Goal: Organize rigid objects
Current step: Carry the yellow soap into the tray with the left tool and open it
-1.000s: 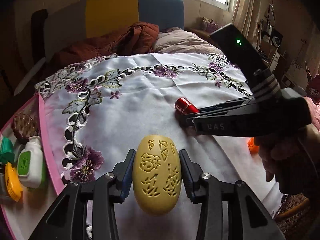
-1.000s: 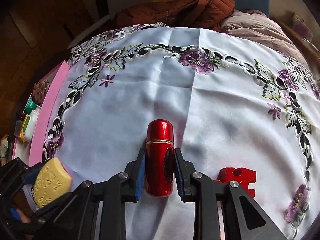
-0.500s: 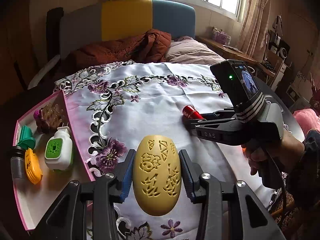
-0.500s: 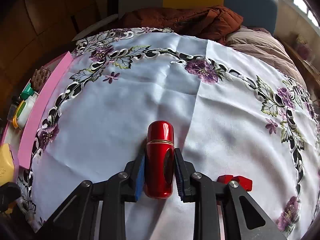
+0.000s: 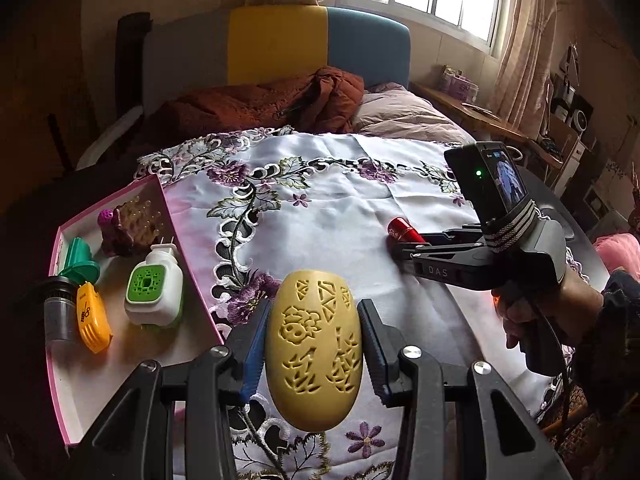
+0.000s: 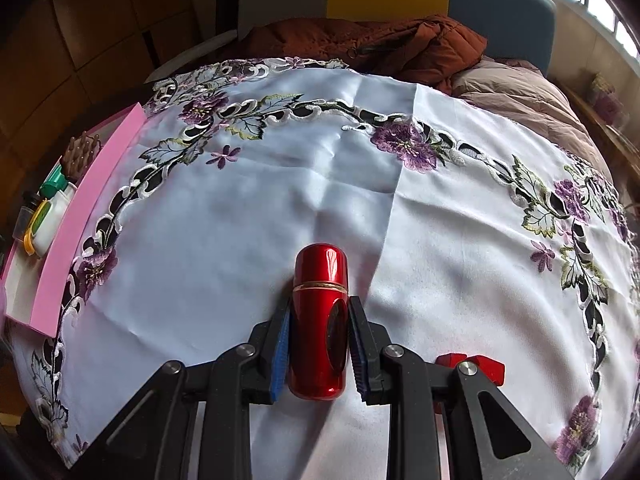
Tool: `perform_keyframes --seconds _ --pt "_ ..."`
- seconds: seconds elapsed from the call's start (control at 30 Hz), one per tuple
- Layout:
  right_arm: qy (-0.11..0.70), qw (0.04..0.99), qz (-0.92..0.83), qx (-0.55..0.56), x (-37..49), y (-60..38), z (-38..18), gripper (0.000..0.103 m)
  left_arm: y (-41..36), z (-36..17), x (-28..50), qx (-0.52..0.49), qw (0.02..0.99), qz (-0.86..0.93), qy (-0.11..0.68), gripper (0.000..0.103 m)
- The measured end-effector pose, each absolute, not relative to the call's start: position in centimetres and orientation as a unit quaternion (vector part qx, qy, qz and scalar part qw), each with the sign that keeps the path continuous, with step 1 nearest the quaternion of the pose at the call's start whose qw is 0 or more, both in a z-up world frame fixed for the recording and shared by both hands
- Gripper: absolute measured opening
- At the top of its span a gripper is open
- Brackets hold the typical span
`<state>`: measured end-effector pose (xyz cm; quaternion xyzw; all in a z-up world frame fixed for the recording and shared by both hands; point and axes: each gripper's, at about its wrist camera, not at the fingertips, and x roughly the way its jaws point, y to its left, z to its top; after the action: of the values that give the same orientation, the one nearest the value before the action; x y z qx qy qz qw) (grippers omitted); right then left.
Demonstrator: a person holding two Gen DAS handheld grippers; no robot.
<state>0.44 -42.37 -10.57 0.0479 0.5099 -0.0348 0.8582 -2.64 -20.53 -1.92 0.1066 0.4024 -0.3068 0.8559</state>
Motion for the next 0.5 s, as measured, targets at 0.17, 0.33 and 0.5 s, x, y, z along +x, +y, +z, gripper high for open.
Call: perform_keyframes --seconds 0.17,0.33,0.5 --pt "0.509 0.858 -0.034 0.052 0.5 -42.4 -10.6 0.027 -18.1 -0.8 -2.2 0.086 0.865 -0.292 0.399 0.043" --pt "0.51 0.858 -0.035 0.05 0.5 -42.5 -10.5 0.027 -13.4 0.0 -1.0 0.055 0.879 -0.252 0.401 0.043" --pt "0.511 0.857 -0.037 0.044 0.7 -42.3 -10.5 0.027 -7.6 -0.7 1.1 0.021 0.891 -0.181 0.415 0.043"
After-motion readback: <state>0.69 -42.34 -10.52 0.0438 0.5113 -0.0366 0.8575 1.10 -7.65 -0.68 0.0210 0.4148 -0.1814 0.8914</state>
